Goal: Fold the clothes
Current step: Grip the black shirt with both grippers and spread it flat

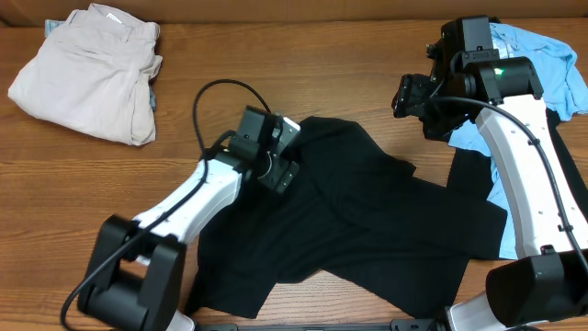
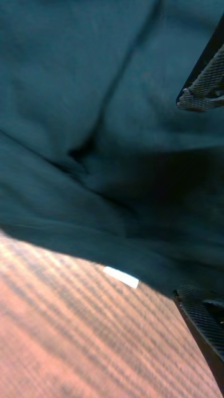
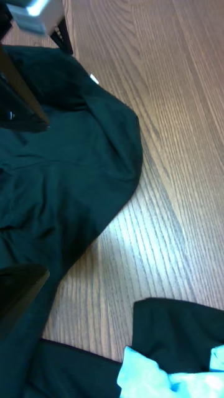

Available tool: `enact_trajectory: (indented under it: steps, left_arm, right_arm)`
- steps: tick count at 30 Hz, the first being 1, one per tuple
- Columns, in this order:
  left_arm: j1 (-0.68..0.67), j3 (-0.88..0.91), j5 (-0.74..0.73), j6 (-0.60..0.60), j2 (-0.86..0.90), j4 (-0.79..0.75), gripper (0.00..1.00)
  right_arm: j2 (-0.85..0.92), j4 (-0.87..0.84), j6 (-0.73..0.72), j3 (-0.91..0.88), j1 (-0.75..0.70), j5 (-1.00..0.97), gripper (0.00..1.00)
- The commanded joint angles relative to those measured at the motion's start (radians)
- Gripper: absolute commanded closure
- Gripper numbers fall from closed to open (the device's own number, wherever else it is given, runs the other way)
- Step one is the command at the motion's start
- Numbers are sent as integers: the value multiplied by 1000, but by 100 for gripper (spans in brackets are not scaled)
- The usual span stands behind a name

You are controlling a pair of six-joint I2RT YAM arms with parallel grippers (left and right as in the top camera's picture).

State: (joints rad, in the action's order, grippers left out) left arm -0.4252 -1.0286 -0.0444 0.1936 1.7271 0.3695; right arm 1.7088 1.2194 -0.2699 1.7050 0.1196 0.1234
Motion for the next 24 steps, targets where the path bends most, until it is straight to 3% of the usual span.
enact_trajectory:
  steps: [1,9,16,24]
  left_arm:
    - [-10,-21,74,13,47,-13,9]
    - [2,-21,203,-91,129,-42,9]
    - [17,-21,405,-202,213,-30,8]
    - [206,-22,410,-311,220,80,7]
  right_arm:
    - [13,-1,11,-5,3,-3,29]
    - [25,-3,8,-31,5,-2,29]
    - [26,-66,8,-149,5,-3,29]
    - [29,-143,8,-247,5,-2,29]
